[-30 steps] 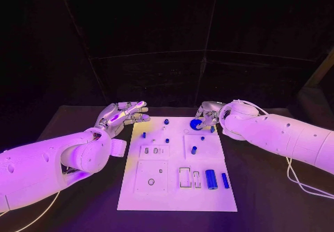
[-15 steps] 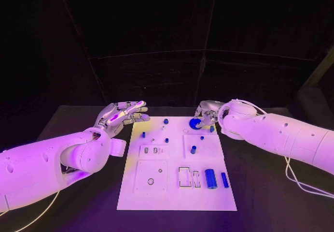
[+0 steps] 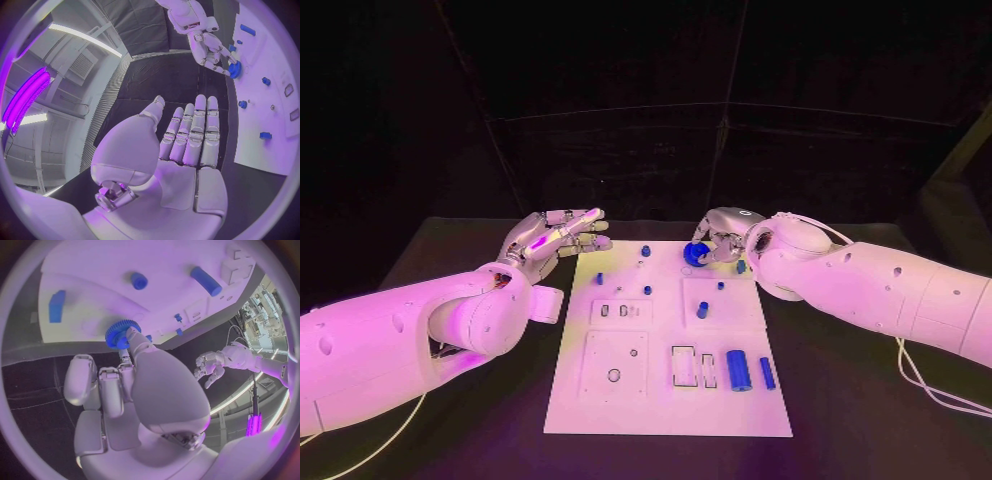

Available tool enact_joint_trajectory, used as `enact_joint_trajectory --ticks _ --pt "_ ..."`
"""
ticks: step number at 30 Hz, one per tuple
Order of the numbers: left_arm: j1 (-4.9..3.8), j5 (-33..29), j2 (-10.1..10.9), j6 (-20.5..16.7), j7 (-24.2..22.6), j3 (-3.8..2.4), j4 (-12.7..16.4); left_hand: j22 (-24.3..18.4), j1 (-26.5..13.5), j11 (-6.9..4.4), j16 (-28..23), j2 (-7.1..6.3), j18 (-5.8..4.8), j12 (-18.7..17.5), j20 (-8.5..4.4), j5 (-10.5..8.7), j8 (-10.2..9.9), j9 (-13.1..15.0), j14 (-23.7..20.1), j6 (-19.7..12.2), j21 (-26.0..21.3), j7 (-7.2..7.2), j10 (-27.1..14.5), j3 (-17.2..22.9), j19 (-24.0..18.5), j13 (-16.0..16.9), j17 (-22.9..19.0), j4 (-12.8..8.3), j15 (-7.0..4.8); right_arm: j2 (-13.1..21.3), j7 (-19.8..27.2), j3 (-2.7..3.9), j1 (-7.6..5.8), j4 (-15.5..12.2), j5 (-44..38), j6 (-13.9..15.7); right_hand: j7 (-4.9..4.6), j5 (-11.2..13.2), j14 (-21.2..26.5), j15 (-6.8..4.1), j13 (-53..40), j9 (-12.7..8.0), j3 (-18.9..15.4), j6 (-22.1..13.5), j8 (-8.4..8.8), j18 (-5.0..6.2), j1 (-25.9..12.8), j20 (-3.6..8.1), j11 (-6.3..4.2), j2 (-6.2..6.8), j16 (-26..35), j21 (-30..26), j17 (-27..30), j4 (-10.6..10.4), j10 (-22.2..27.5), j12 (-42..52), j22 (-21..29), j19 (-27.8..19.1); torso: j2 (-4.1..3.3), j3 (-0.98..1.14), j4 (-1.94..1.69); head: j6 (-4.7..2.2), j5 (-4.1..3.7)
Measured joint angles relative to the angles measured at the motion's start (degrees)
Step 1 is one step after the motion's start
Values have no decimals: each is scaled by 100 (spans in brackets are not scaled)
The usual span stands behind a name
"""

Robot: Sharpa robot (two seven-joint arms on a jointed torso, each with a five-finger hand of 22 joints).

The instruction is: Assemble the parts on the task board

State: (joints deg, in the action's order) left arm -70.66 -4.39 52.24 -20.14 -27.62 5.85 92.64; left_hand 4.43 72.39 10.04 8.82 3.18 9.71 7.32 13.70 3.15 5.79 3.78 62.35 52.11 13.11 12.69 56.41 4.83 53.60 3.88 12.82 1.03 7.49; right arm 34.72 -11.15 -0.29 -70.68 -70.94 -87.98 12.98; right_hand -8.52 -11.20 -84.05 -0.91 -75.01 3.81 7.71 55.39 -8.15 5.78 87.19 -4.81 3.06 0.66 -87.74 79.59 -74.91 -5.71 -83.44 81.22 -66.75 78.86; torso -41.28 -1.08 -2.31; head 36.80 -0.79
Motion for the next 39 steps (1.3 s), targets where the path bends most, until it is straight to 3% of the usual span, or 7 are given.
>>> enact_joint_trajectory --ticks 1,2,7,17,27,39 --pt "0 0 0 0 0 0 0 0 0 0 0 0 0 0 0 0 0 0 0 0 0 0 0 0 0 0 0 0 0 3 -12 1 -1 -83 -24 55 0 0 0 0 0 0 12 0 0 -7 -19 0 -2 18 0 0 0 7 -1 0 -9 0 0 -1 0 -3 2" --pt "0 0 0 0 0 0 0 0 0 0 0 0 0 0 0 0 0 0 0 0 0 0 0 0 0 0 0 0 0 3 -24 2 -1 -160 -49 110 1 0 0 -1 2 0 36 1 0 -92 -78 0 -22 16 0 0 0 1 -22 -2 -15 0 0 -3 0 -5 3" --pt "0 0 -2 2 2 0 2 0 0 0 0 0 0 0 0 0 0 0 0 0 0 0 0 0 0 0 0 0 0 -134 -106 5 -5 -358 -208 356 2 0 1 -1 11 0 71 2 0 -91 -131 5 -31 24 0 24 0 -11 -31 -2 -49 37 0 -5 -1 -8 12" --pt "0 0 -27 8 8 0 -4 1 24 0 0 24 0 0 0 0 0 0 0 0 -24 0 0 0 0 0 7 0 0 -772 -254 -3 3 -108 -491 568 3 0 1 -1 3 0 98 22 7 -91 -197 1 -43 32 0 24 1 -16 -43 -2 -78 41 -7 -4 -15 29 44" --pt "0 0 -45 15 11 0 -6 1 24 0 0 24 0 0 0 0 0 0 0 0 -24 0 0 0 0 0 7 0 0 -1154 -314 -30 66 244 -606 476 4 55 1 -1 6 -11 158 37 41 -91 -295 1 -51 69 0 46 -4 -45 -50 -2 -88 41 -7 -4 -15 49 63" --pt "-6 0 -47 28 17 0 2 2 24 0 0 24 0 0 0 0 0 0 0 0 -24 0 0 0 0 0 6 0 0 -1273 -380 -45 132 372 -651 157 2 68 1 -1 7 -11 190 40 90 -90 -303 1 -29 78 1 45 -3 -47 -28 -2 -87 41 -12 2 -1 83 81"
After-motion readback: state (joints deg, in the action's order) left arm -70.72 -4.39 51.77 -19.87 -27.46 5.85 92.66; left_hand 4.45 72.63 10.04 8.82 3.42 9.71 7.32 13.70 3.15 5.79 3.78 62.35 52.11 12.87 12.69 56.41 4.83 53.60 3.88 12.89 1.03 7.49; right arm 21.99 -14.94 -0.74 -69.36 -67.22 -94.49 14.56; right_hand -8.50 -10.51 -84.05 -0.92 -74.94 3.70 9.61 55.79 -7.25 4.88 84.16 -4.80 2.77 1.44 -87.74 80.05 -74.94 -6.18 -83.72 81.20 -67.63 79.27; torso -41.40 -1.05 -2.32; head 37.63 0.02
